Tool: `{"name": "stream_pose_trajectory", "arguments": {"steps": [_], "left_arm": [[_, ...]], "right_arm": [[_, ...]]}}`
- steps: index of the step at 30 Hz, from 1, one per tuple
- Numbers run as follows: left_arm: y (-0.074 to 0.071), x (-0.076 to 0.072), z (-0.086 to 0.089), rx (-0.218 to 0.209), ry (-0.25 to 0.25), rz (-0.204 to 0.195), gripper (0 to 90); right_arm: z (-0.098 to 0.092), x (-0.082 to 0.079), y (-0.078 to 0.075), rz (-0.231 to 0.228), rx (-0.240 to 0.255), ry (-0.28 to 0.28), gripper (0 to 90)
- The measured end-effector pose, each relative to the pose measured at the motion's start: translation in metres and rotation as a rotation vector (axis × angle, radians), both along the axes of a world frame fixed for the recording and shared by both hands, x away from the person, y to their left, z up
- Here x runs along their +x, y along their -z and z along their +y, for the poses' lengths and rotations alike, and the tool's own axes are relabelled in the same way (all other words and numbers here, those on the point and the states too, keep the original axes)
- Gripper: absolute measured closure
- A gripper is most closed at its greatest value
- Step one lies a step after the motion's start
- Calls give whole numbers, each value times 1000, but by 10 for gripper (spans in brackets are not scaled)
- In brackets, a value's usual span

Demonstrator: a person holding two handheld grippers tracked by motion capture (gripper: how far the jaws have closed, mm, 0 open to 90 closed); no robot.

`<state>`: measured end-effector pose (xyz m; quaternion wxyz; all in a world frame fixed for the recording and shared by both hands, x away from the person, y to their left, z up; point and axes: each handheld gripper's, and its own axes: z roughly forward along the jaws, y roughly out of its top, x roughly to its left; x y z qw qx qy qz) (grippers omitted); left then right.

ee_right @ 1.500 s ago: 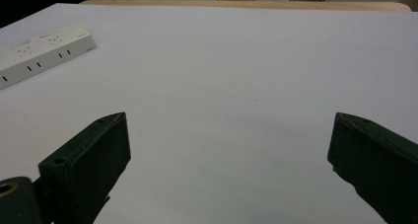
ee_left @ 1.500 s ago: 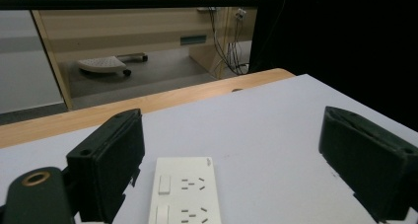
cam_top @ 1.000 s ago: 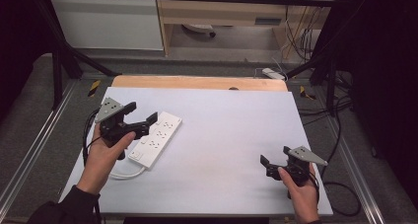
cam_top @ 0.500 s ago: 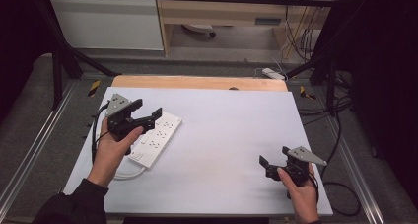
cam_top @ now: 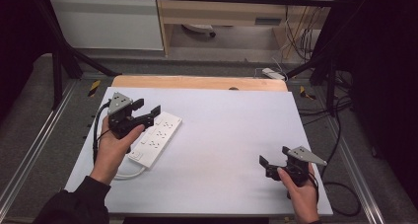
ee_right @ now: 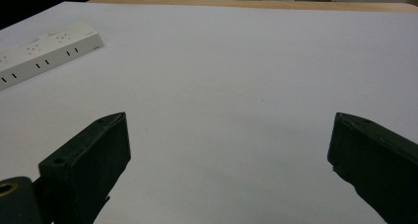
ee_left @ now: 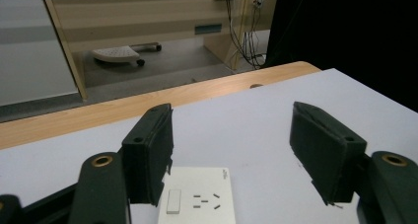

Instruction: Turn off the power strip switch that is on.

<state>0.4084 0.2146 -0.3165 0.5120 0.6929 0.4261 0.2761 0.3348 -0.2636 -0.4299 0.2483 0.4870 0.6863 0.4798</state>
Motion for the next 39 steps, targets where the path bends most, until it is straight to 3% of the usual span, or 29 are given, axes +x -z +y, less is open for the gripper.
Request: {"name": "stream_pose_trajectory", "arguments": {"steps": [21, 39], "left_arm": [[4, 10, 6, 2, -4, 22, 670], [11, 21, 11, 12, 7, 57, 851]], "right_arm": [[0, 0, 0, 0, 2, 2, 29], [-1, 0, 0, 1, 1, 2, 29]]}}
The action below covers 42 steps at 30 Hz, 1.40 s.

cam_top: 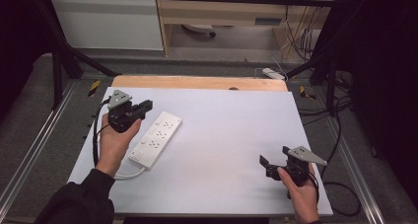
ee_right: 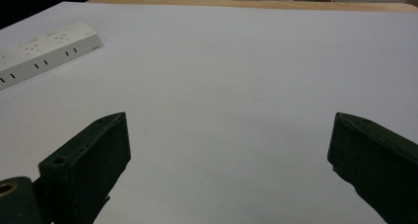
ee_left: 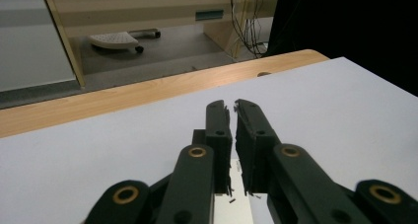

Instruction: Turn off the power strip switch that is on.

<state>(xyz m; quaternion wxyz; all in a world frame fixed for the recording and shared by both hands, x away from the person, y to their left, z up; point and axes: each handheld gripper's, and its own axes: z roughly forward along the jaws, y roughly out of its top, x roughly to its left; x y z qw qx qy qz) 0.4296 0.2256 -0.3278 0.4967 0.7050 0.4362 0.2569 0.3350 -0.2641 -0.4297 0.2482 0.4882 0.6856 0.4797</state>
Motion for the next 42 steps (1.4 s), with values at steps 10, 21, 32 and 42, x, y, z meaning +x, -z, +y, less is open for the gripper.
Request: {"name": "stream_pose_trajectory", "arguments": {"steps": [10, 21, 32, 42], "left_arm": [[3, 6, -1, 13, 8, 20, 896], [9, 11, -2, 33, 14, 45, 900], [16, 16, -4, 49, 17, 75, 900], [27, 18, -2, 61, 13, 111, 900]], "right_arm": [[0, 0, 0, -1, -1, 0, 29], [0, 0, 0, 0, -2, 0, 29], [0, 0, 0, 0, -3, -1, 29], [0, 1, 0, 2, -4, -2, 29]]}}
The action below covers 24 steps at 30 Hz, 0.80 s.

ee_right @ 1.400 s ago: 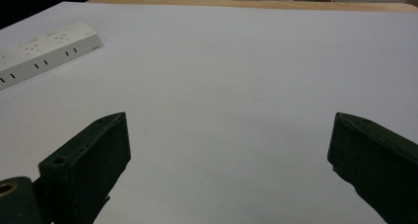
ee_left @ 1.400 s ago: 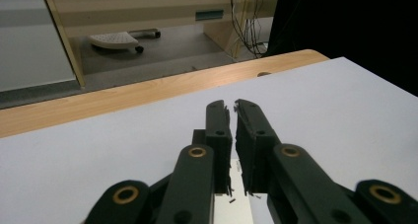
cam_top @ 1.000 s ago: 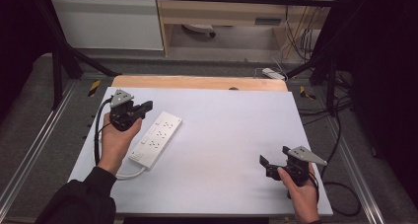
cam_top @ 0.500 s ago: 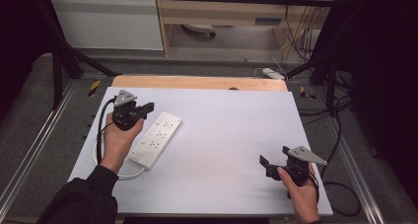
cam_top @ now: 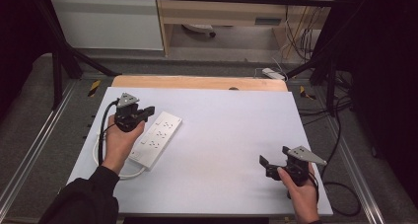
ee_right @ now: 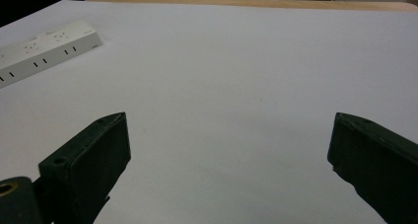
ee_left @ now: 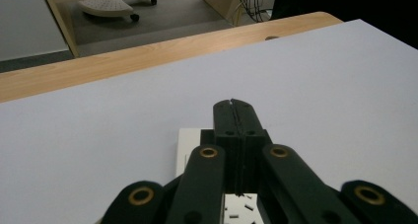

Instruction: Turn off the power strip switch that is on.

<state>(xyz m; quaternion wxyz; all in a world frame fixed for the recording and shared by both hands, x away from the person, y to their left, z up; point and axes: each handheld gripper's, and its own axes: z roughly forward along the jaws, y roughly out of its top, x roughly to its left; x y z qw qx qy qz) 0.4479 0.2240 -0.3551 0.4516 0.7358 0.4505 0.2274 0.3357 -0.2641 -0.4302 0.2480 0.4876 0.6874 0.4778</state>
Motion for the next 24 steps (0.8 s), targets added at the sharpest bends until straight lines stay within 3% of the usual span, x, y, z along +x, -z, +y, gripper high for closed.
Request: {"name": "stream_pose_trajectory", "arguments": {"steps": [24], "left_arm": [[20, 4, -1, 22, 2, 57, 900]], "right_arm": [[0, 0, 0, 3, -3, -1, 29]]}}
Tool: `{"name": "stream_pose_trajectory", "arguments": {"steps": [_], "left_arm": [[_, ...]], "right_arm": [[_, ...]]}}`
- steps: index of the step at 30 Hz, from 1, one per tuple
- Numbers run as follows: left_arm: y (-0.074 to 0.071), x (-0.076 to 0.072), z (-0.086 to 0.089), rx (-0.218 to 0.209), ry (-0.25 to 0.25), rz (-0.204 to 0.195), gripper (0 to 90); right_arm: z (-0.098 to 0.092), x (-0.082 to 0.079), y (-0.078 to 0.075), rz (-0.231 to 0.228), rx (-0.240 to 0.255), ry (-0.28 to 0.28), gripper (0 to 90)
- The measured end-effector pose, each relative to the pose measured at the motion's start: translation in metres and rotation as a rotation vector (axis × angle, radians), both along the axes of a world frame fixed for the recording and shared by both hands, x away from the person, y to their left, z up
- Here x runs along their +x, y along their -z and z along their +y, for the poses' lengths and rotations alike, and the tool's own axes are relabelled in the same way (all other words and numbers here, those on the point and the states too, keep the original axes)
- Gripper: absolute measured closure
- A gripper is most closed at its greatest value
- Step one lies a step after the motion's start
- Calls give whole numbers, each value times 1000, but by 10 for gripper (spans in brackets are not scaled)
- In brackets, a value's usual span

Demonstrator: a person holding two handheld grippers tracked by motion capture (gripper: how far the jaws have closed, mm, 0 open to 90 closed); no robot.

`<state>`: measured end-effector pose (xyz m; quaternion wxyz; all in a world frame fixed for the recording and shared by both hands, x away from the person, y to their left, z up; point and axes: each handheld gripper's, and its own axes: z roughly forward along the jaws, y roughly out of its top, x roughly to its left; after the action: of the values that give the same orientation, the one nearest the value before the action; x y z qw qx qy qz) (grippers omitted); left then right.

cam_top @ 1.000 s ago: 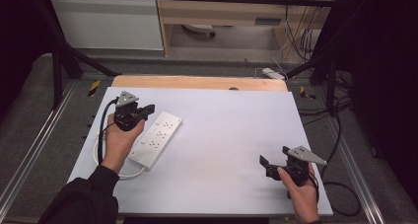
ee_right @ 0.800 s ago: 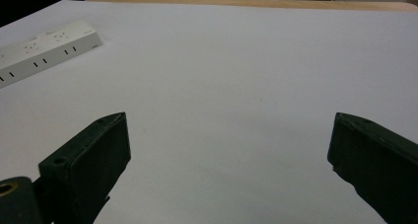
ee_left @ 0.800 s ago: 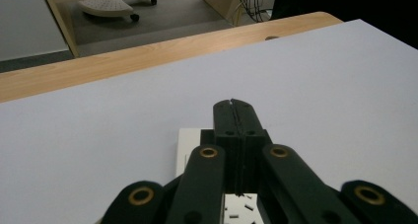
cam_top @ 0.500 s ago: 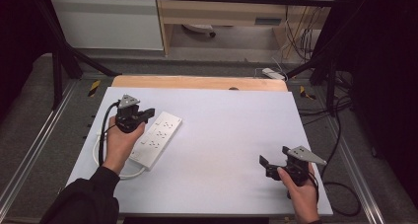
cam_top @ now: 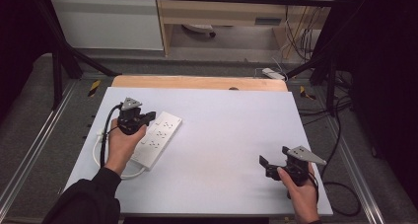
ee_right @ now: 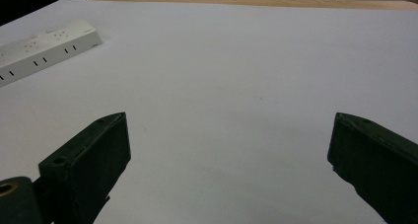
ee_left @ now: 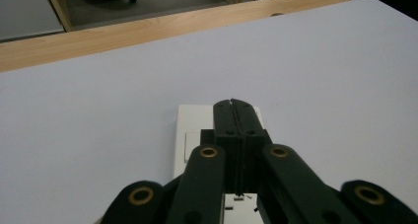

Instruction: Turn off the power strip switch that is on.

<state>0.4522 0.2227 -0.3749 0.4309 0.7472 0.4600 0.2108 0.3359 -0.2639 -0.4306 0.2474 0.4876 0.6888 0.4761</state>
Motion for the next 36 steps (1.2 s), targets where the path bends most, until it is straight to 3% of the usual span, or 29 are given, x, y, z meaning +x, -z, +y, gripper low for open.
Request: {"name": "stream_pose_trajectory", "arguments": {"steps": [16, 36], "left_arm": [[16, 2, -1, 36, 4, 43, 900], [36, 11, 7, 66, -26, 92, 900]], "right_arm": [[0, 0, 0, -1, -1, -1, 29], [0, 1, 0, 1, 0, -2, 29]]}}
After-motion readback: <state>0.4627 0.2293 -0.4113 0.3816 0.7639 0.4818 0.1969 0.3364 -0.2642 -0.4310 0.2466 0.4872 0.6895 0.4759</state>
